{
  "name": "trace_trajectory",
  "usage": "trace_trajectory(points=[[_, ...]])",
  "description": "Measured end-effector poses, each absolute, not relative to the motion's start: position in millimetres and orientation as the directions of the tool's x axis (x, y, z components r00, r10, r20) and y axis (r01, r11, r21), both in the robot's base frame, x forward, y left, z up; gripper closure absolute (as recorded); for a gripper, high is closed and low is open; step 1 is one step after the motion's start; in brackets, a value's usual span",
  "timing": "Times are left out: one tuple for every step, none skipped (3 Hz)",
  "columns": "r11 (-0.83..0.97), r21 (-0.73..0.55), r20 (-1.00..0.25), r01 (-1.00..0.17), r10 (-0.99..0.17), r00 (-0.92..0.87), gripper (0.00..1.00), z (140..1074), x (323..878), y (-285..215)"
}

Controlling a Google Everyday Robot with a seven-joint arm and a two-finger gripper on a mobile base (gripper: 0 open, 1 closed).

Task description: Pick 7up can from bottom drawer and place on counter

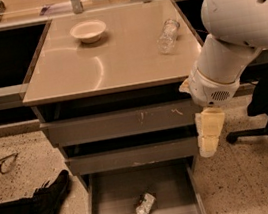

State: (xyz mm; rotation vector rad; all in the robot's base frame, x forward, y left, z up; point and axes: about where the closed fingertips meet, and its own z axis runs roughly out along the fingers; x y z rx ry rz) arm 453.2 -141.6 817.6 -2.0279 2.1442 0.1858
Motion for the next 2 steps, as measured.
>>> trace_trajectory(points=[[0.06,-0.035,-0.218,-0.998,-0.975,-0.05,0.0,818,453,-142],[0.047,-0.037,-0.199,-0.998,-0.979,-0.039,0.0,806,449,-135]])
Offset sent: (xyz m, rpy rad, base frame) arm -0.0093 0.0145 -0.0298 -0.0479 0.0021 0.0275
